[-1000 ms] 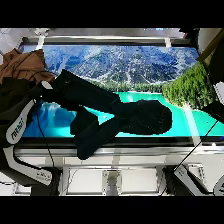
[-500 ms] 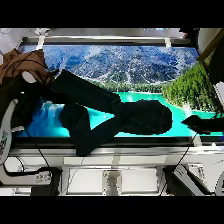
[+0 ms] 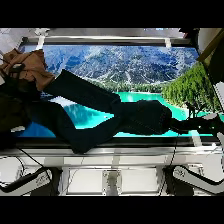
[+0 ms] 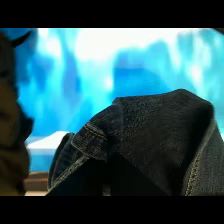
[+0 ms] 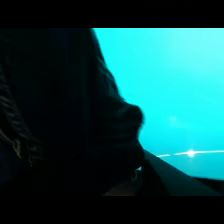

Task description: Fold the clothes and pants, and hang the long-sleeved shirts on hangers.

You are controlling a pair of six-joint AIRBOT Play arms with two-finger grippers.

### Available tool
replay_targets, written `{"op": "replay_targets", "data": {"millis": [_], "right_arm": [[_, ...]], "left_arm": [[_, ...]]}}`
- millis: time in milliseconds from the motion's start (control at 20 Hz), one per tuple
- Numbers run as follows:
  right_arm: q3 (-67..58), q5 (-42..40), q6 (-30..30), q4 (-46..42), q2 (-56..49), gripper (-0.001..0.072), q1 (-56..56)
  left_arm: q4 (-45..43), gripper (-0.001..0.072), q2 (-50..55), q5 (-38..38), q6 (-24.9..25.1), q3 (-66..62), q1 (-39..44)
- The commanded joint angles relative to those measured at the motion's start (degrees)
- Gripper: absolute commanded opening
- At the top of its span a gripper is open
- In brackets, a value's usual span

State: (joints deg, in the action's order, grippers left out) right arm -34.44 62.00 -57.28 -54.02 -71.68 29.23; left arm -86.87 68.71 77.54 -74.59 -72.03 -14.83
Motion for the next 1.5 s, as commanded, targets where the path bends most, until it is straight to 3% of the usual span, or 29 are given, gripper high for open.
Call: {"op": "replay_targets", "data": {"millis": [0,50,100,300,450,600,750,850,950,1100,1150,1250,1300,1450], "right_arm": [[0.26,-3.76,4.85,6.54,-3.82,0.0377,-1.07],[-0.31,-3.61,5.70,8.61,-3.72,0.0160,-1.05],[-1.73,-1.49,5.95,9.11,-3.48,0.0069,-1.05],[-13.49,14.69,5.64,4.50,1.90,0.0061,0.72],[-24.63,24.79,1.31,-1.55,9.79,0.0061,4.39],[-33.22,33.44,-3.10,-8.35,17.00,0.0061,8.41],[-36.85,38.27,-5.31,-9.42,20.74,0.0060,9.70],[-36.98,33.97,-5.95,-9.75,20.59,0.0060,9.70],[-36.30,24.52,-10.71,-9.99,18.12,0.0060,9.64],[-34.32,16.33,-13.84,-5.49,10.99,0.0062,9.64],[-34.10,14.73,-13.81,-2.99,7.78,0.0099,9.53],[-34.12,9.68,-13.81,1.18,1.46,0.0294,7.74],[-34.12,5.88,-13.81,2.86,-1.11,0.0348,6.23],[-34.29,-6.71,-13.81,6.62,-6.99,0.0367,1.31]], "left_arm": [[-1.60,0.0017,-0.98,0.96,-1.57,-0.04,-1.38],[-1.62,0.0017,-1.03,0.96,-1.57,-0.04,-1.36],[-1.68,0.0017,-1.18,0.96,-1.57,-0.07,-1.38],[-6.91,0.0016,-4.17,-1.31,-5.55,-0.22,-1.84],[-13.75,0.0016,-8.81,-5.77,-9.14,-0.22,-1.84],[-17.03,0.0015,-12.28,-7.39,-11.87,-0.22,-3.63],[-17.05,0.0015,-12.83,-6.99,-12.04,-0.22,-6.19],[-17.05,0.0015,-11.91,-6.99,-12.00,-0.20,-7.80],[-17.03,0.0015,-9.68,-6.69,-12.02,-0.20,-8.48],[-13.70,0.0016,-5.38,-6.40,-12.02,-0.20,-8.41],[-11.56,0.0016,-3.76,-6.54,-12.04,-0.20,-8.41],[-8.44,0.0016,-0.68,-7.93,-12.24,-0.20,-8.41],[-8.22,0.0016,0.66,-9.20,-13.68,-0.20,-8.41],[-8.20,0.0016,3.65,-14.88,-19.78,-0.20,-8.41]]}}
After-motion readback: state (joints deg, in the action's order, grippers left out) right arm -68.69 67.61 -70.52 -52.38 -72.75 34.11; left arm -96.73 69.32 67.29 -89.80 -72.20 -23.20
